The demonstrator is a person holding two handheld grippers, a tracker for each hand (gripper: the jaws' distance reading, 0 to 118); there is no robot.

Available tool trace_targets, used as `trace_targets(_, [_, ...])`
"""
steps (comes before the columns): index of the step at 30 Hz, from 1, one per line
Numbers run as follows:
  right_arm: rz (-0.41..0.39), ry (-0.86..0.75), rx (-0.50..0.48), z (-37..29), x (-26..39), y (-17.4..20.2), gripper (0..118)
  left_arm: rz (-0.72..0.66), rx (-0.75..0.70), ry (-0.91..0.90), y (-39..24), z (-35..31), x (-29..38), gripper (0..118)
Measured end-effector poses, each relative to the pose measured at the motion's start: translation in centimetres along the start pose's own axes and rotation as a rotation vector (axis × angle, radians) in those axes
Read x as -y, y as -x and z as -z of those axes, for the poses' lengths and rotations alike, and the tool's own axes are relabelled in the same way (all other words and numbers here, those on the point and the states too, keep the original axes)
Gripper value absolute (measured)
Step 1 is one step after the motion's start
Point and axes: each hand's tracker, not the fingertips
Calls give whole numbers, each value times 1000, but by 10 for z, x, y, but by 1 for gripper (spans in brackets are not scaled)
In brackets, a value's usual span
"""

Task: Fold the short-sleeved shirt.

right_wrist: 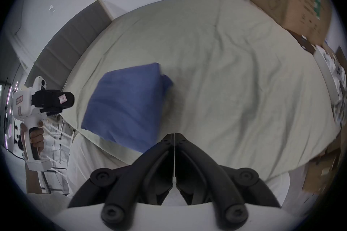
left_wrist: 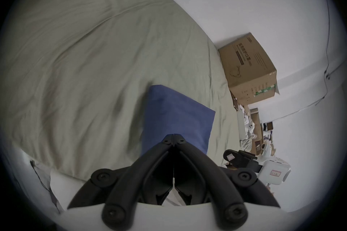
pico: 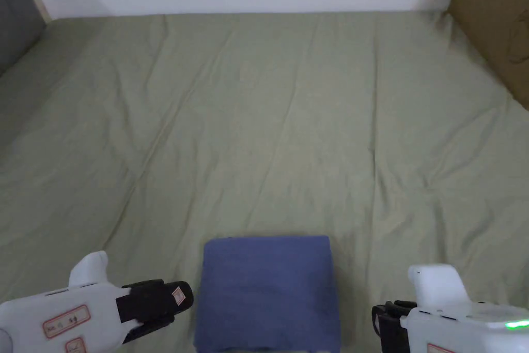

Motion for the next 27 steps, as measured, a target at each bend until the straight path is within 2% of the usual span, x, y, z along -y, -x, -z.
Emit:
trace_targets(4, [-92,-13,-32,18,-26,28,1,-83,18,-10,17,1,4,1])
trace_targets(5, [-98,-15,-38,24,-33,33,1,-95,23,-6,21,3,4,7])
trace_targets(6, [-101,-13,-60,31,-39,38,1,-100,26,5,24,5,2,22])
trace_targets(7, [-96,2,-72,38,-45,42,1,-110,37,13,27,8,2,56])
trace_targets(8, [-93,12,-85,45,-50,45,1,-118,45,22,30,10,2,77])
trace_targets(9, [-106,19,-109,54,-53,45,1,-127,49,28,32,11,1,81])
trace_targets(11, [-119,44,-98,70,-59,43,1,-140,55,27,36,17,-2,81])
trace_targets(13, [-150,59,-79,82,-62,45,1,-147,54,36,48,25,-9,86])
trace_targets(17, [-109,93,-94,99,-63,26,1,-161,73,70,58,40,-15,88])
trace_targets(22, [-117,100,-97,108,-58,17,1,-178,185,157,65,70,-22,88])
trace_targets(27, [-83,107,-110,112,-57,12,1,-239,331,241,75,110,-23,87])
